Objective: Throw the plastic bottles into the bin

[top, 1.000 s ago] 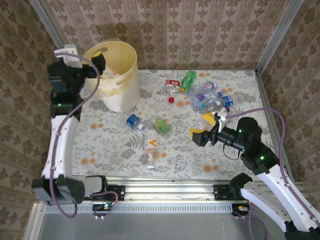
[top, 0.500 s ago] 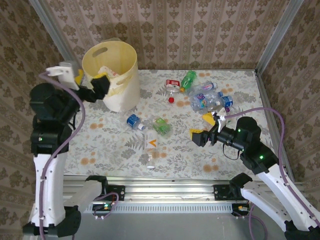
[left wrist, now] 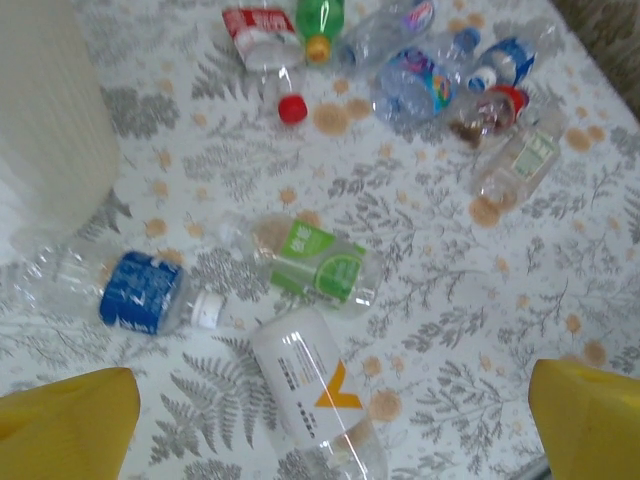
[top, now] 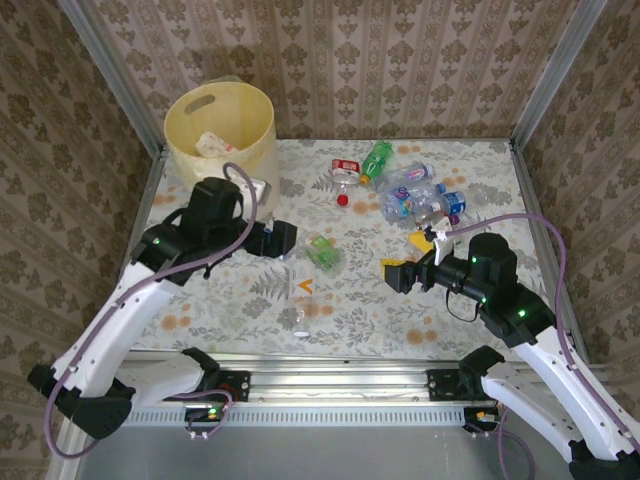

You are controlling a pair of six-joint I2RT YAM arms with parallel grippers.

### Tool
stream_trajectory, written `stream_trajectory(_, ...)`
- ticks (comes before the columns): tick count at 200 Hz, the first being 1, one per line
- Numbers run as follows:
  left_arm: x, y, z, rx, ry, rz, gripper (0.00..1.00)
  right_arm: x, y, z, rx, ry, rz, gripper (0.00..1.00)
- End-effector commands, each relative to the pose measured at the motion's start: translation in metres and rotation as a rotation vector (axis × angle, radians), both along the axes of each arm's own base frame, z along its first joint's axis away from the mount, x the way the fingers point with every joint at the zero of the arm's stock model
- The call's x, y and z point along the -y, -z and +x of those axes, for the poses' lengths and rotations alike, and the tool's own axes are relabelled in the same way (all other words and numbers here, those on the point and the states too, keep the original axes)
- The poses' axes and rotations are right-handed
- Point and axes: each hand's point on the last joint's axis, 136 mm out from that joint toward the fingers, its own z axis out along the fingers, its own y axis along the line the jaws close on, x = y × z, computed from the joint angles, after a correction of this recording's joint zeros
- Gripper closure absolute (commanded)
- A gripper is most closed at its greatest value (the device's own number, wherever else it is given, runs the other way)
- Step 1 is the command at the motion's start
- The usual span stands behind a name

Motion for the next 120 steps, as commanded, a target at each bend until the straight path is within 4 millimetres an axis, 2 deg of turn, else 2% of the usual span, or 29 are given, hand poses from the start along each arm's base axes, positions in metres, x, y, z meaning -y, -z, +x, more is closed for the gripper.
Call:
stream_trajectory(1, 0.003, 0.027, -0.008, -0.111, -0.025, 0.043, 0.00, 0.006, -0.011, 0.000, 0.009, 0.038, 0.003, 0.00)
stream_trajectory(25, 0.019, 0.045, -0.013, -0.173, 0.003, 0.052, 0.00, 0.008, -0.009, 0.001, 0.001, 0.052, -0.002, 0.00)
stream_trajectory(70, 0.039, 0.092, -0.019, -0.320, 0.020, 0.080, 0.00, 0.010, -0.007, 0.000, -0.021, 0.064, -0.013, 0.00)
stream_trajectory(120, 0.055, 0.132, -0.021, -0.405, 0.027, 0.108, 0.00, 0.001, -0.009, -0.011, -0.031, -0.015, 0.003, 0.00)
